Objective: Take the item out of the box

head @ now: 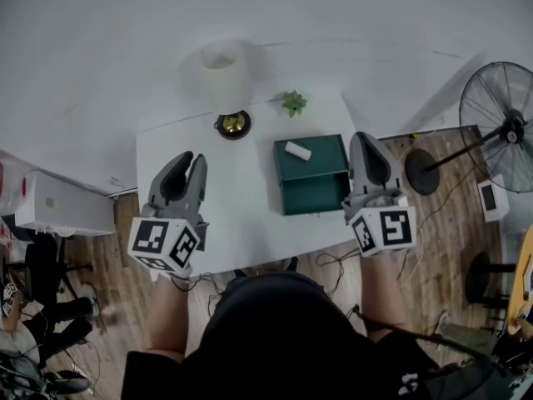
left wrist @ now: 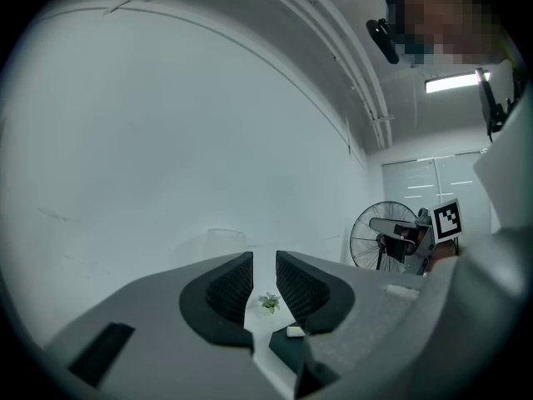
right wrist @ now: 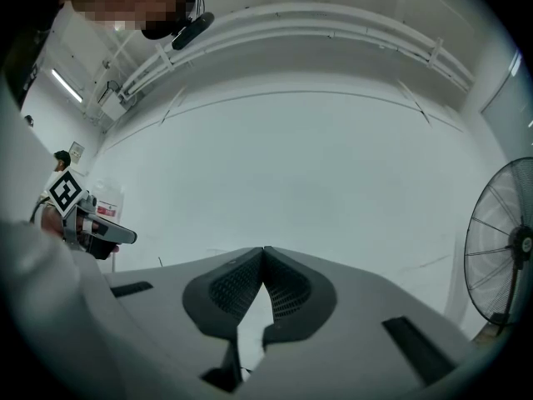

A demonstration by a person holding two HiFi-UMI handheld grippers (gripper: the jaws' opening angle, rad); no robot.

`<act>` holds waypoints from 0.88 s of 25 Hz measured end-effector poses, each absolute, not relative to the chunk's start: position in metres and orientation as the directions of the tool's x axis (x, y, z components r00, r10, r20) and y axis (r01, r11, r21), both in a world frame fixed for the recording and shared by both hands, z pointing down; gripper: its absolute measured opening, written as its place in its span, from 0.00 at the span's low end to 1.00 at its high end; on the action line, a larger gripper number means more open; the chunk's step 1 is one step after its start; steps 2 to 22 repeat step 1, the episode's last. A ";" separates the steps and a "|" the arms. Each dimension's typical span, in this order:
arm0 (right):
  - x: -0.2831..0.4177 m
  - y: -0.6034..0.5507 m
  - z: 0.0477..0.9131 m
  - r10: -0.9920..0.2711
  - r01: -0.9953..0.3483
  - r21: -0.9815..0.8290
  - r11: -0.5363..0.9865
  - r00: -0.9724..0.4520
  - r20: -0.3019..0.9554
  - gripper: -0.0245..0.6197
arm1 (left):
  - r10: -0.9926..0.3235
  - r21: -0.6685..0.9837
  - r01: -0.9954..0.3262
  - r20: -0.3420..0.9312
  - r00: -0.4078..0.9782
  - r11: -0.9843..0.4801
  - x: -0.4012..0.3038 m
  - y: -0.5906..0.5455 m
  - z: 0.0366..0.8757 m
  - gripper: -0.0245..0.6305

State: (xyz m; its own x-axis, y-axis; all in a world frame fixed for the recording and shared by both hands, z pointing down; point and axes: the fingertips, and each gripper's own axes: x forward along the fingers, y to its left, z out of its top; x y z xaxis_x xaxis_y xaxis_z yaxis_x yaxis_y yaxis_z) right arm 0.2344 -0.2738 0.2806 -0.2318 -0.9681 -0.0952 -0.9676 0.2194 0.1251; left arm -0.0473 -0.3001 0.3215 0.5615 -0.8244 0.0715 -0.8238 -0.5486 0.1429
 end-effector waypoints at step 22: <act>0.235 -0.274 0.281 -0.968 -0.968 0.125 0.220 -0.232 -0.096 0.05 | -0.824 0.143 -0.824 0.072 0.562 -0.549 -0.047 -0.300 0.322 0.17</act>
